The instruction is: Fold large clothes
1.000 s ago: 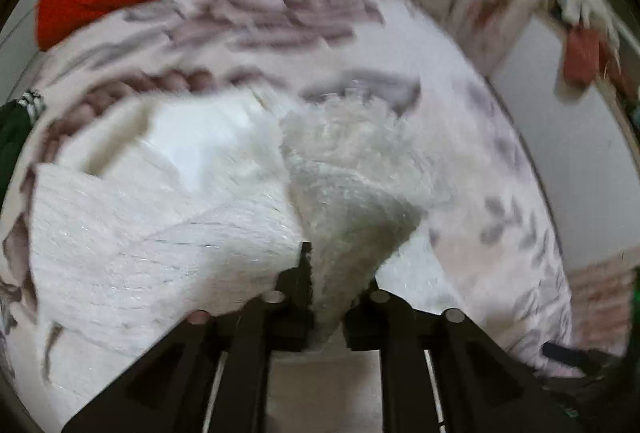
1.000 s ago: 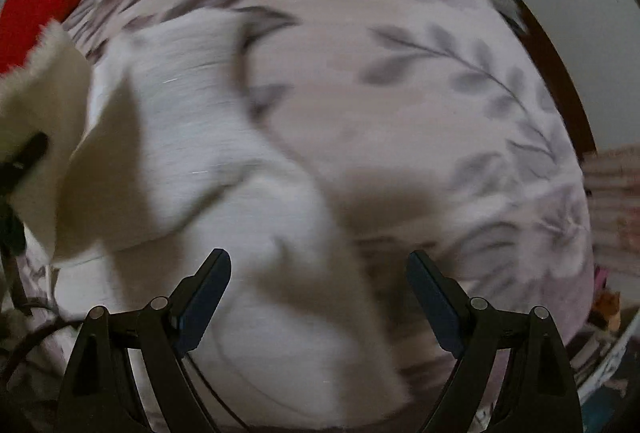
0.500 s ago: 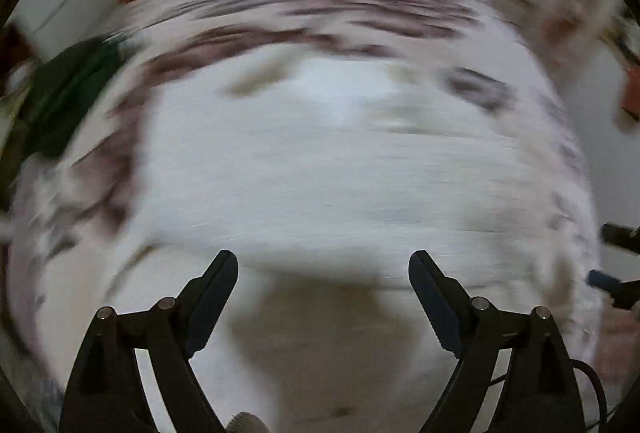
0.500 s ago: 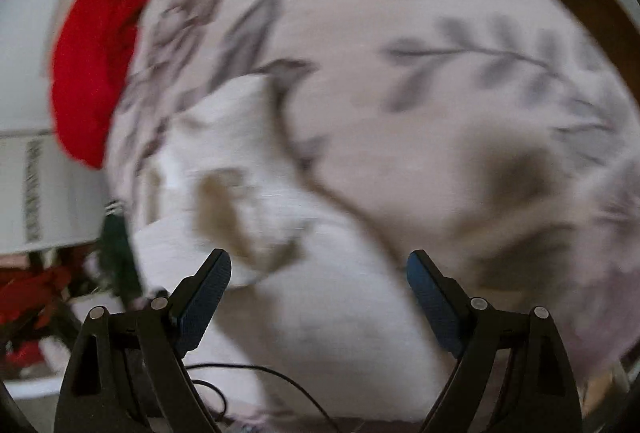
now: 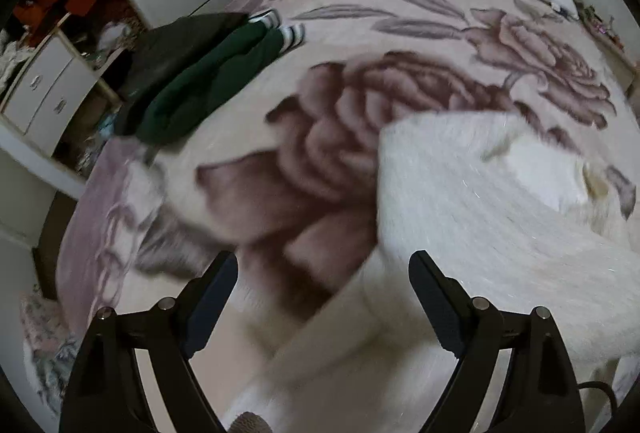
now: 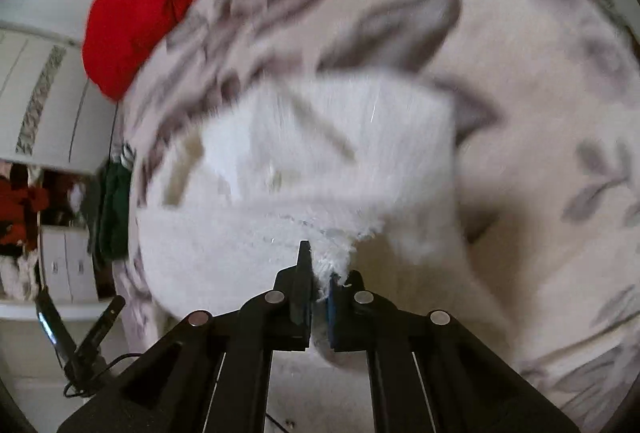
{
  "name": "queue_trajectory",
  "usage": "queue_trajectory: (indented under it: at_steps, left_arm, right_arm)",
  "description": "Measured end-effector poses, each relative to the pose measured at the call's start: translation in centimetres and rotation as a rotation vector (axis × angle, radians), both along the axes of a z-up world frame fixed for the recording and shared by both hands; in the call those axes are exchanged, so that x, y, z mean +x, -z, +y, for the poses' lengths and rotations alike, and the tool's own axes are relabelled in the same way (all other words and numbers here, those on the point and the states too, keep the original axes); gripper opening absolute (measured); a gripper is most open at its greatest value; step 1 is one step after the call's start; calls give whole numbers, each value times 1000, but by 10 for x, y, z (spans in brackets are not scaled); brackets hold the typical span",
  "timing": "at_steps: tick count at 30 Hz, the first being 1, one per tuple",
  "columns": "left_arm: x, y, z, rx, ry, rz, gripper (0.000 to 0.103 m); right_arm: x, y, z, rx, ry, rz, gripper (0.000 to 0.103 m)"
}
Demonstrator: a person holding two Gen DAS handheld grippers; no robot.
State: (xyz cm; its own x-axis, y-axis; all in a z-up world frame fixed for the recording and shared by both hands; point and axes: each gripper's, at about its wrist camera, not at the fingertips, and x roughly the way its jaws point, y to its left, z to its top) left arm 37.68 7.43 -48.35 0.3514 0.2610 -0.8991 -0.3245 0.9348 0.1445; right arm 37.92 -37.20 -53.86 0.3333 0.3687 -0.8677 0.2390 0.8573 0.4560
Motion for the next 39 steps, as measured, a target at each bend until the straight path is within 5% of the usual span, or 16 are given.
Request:
queue_trajectory:
  at_steps: [3,8,11,15,18,21,26,30,32,33,34,39]
  left_arm:
    - [34,26,0,0,24,28,87]
    - [62,105,7,28,77,196,92]
    - [55,89,15,-5,71,169,93]
    - [18,53,12,-39,78,150,93]
    - [-31,35,-5,-97,101,183,93]
    - [-80,36,-31,-202,117,258,93]
    - [-163,73,-93,-525,131,434,91]
    - [-201,98,-143,-675,130,441,91]
    - [-207,108,-160,-673,140,427,74]
    - [-209,112,-167,-654,141,421,32]
    - [-213,114,-172,-612,133,412,6]
    - [-237,82,-144,-507,29,246,5]
  right_arm:
    - [11,16,-8,-70,-1,61,5]
    - [24,60,-2,-121,-51,171,6]
    - [19,59,-8,-58,-38,203,12]
    - [-16,45,-25,4,1,223,55]
    - [-52,39,-33,14,30,266,58]
    - [-98,41,-43,45,67,346,58]
    - [-160,56,-40,72,45,459,58]
    - [-173,62,-38,91,17,486,58]
    - [-170,57,-38,95,-8,476,58]
    - [-164,54,-37,93,-24,467,58]
    - [-158,50,-34,87,-40,460,58]
    - [-122,24,-27,40,-149,393,58]
